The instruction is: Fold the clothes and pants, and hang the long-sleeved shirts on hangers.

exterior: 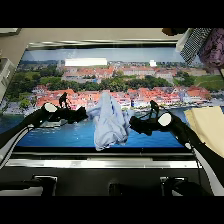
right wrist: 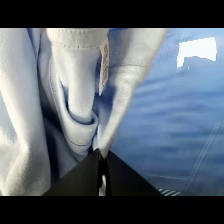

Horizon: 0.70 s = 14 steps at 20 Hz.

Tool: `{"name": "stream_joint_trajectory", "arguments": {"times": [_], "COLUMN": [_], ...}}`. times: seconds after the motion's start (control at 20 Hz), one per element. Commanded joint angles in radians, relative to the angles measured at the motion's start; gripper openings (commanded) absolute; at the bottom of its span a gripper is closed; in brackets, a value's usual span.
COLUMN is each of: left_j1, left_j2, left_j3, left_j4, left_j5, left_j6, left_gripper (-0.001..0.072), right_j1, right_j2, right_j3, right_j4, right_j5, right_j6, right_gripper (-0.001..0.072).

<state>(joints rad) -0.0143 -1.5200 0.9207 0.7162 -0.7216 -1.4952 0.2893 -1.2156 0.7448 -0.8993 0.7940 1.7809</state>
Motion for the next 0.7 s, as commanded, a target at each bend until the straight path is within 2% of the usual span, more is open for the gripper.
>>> {"name": "stream_joint_trajectory", "arguments": {"times": [0.0,0.2,0.4,0.65], "left_j1": [-0.001,0.043,0.114,0.201], "left_j2": [-0.003,0.061,0.186,0.386], "left_j3": [0.023,0.117,0.231,0.394], "left_j4": [-0.024,0.0,0.013,0.015], "left_j5": [0.005,-0.033,-0.048,-0.048], "left_j6": [0.009,0.015,0.014,0.015], "left_gripper": [0.0019,0.0016,0.0016,0.0016], "right_j1": [0.001,0.0,0.0,0.001], "right_j2": [0.007,0.082,0.209,0.317], "right_j3": [0.002,0.011,0.122,0.401], "right_j4": [-0.028,-0.216,-0.551,-0.842], "right_j5": [0.0,-0.01,0.026,0.047], "right_j6": [0.001,0.094,0.233,0.254], "right_gripper": [0.003,0.0029,0.0029,0.0029]}}
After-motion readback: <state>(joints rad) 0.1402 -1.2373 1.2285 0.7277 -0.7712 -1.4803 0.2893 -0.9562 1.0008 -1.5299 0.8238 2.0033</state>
